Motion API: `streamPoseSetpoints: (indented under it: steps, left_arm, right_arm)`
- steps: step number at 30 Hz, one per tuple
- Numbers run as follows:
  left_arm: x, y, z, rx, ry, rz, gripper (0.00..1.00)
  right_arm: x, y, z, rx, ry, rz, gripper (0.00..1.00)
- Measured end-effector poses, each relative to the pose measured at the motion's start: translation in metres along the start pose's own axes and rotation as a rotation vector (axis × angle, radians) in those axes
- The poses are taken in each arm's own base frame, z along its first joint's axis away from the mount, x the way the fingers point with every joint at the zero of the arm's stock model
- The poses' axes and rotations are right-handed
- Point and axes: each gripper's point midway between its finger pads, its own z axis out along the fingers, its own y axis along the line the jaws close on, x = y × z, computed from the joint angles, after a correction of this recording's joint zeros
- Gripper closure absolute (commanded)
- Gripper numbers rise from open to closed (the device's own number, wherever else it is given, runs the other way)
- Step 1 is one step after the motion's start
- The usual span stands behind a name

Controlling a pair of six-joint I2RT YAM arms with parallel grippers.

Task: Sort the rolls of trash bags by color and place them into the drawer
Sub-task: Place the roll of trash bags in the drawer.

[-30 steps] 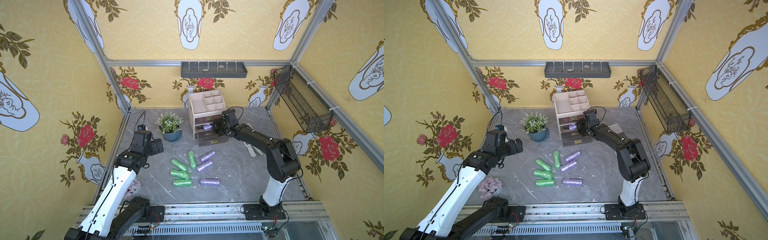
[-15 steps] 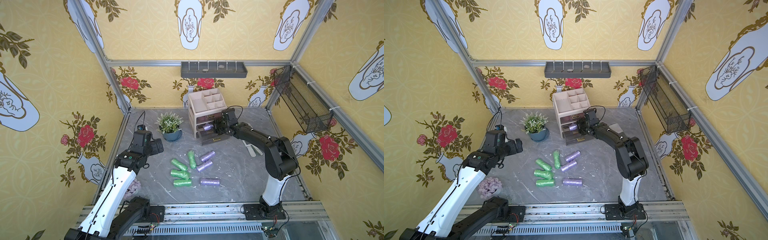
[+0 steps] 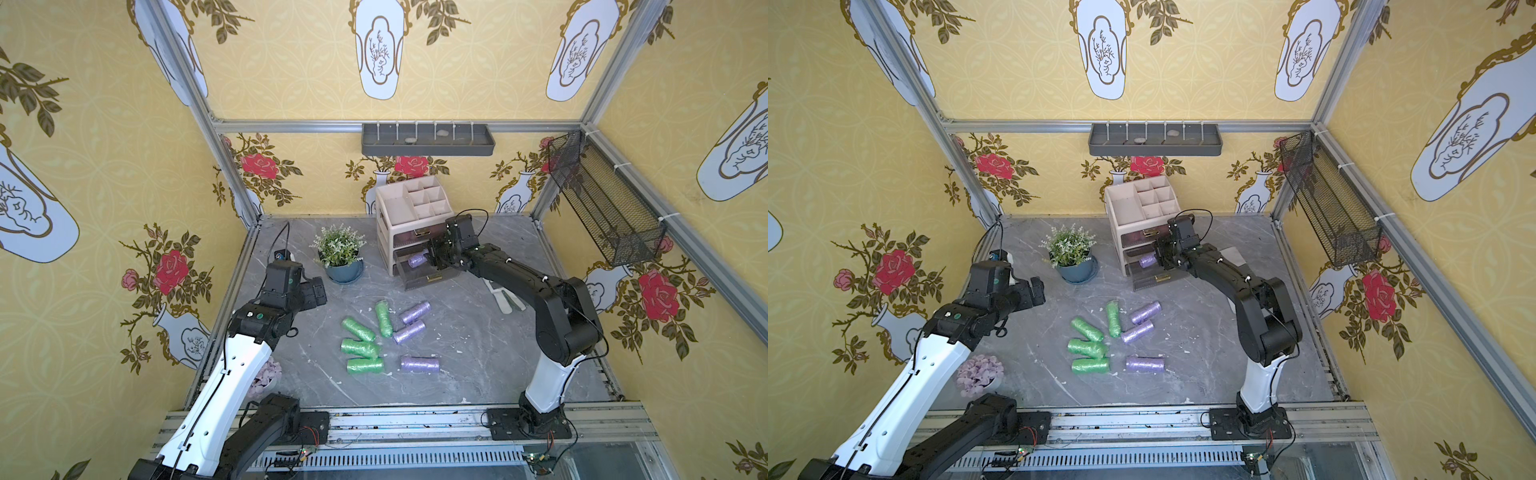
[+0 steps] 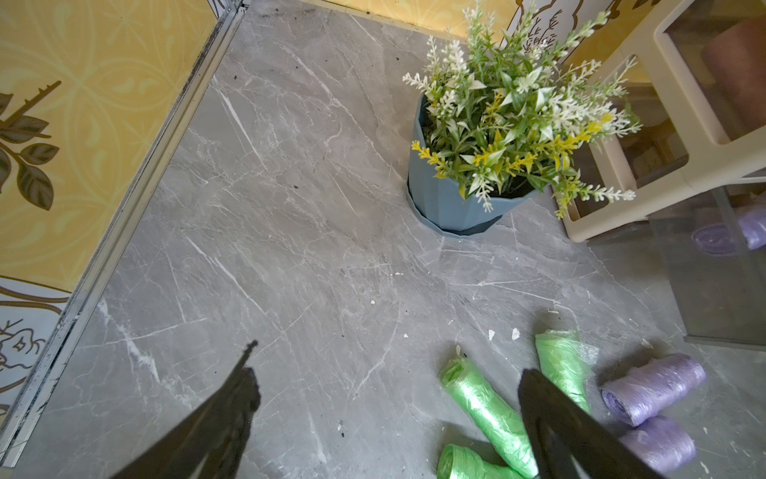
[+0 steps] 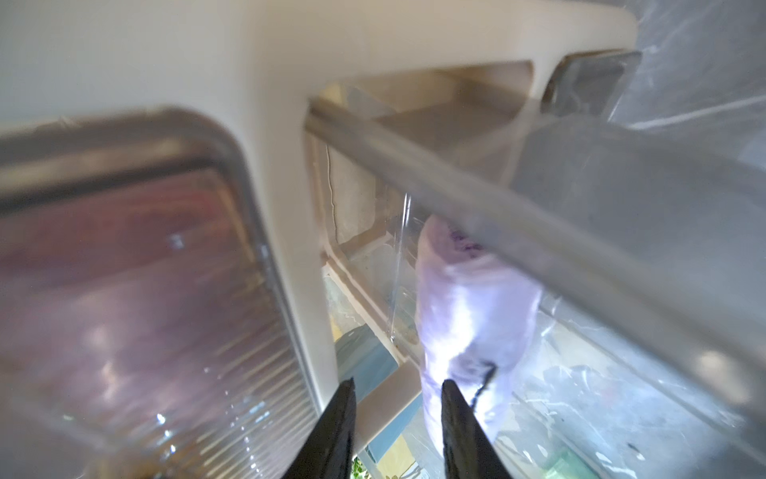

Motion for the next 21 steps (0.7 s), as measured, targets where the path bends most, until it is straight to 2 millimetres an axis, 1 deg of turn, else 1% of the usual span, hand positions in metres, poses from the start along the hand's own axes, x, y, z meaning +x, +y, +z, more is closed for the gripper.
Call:
streamPoseSetpoints:
  steps: [3,9,17,21]
  left_arm:
    - [0.0,0.0,0.0,0.0,0.0,0.0,0.01]
    - [0.0,0.0,0.0,0.0,0.0,0.0,0.01]
    - [0.0,0.0,0.0,0.0,0.0,0.0,0.01]
    - [0.0,0.0,0.0,-0.001,0.001,0.0,0.0]
  right_arm:
    - [0.0,0.005,-0.006,-0.014,-0.005,-0.013,0.64]
    - [0.0,0.007,-0.014,-0.02,-0.01,-0.02,0.65]
    - [0.003,0.015,-0.032,-0.038,-0.019,-0.032,0.65]
    - [0.003,0.013,-0.042,-0.034,-0.023,-0.039,0.65]
